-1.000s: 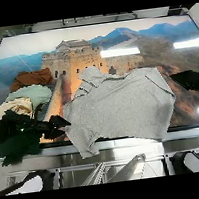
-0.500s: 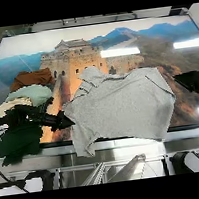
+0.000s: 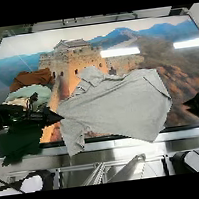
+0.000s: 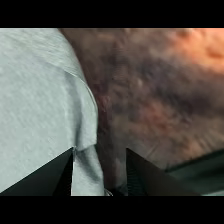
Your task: Fold the shirts.
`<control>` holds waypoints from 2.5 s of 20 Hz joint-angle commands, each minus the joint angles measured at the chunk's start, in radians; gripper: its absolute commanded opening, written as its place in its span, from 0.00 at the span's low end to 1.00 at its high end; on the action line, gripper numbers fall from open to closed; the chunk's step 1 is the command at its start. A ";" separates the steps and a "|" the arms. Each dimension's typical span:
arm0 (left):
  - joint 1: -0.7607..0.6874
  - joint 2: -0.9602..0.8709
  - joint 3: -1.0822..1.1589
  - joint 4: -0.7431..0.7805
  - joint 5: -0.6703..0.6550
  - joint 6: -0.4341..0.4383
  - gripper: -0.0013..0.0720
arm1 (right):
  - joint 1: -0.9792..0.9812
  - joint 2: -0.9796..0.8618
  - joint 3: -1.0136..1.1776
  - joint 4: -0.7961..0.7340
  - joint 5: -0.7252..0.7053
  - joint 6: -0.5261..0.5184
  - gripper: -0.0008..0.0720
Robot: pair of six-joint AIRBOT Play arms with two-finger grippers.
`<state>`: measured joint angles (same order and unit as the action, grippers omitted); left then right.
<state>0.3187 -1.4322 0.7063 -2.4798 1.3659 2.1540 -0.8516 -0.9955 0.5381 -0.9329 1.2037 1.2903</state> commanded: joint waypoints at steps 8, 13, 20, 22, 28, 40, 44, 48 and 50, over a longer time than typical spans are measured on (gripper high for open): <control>0.021 0.004 0.017 0.001 0.006 0.029 0.03 | 0.170 -0.008 -0.242 -0.059 0.005 0.098 0.32; 0.021 0.004 0.017 0.001 0.006 0.030 0.03 | 0.340 -0.124 -0.246 -0.022 -0.048 0.100 0.32; 0.021 0.004 0.017 0.002 0.008 0.030 0.03 | 0.423 -0.177 -0.245 0.092 -0.101 0.041 0.17; 0.021 0.004 0.017 0.001 0.007 0.030 0.03 | 0.423 -0.175 -0.228 0.092 -0.094 0.040 0.09; 0.026 0.083 0.115 -0.026 0.140 0.029 0.04 | 0.284 0.002 0.076 0.092 0.173 0.042 0.03; 0.081 0.538 0.715 -0.221 0.298 -0.113 0.04 | 0.049 0.367 0.534 0.960 0.201 -0.262 0.03; 0.081 0.594 1.018 -0.211 0.297 -0.166 0.04 | 0.049 0.365 0.724 1.094 0.121 -0.376 0.03; 0.084 0.499 1.291 -0.146 0.274 -0.224 0.04 | 0.047 0.312 0.962 0.908 -0.018 -0.328 0.03; 0.084 0.449 1.363 -0.081 0.252 -0.243 0.04 | 0.047 0.274 1.007 0.829 -0.023 -0.310 0.03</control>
<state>0.4011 -0.9283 1.9282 -2.6442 1.6451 1.9533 -0.8040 -0.6815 1.4422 -0.0010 1.2396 0.9573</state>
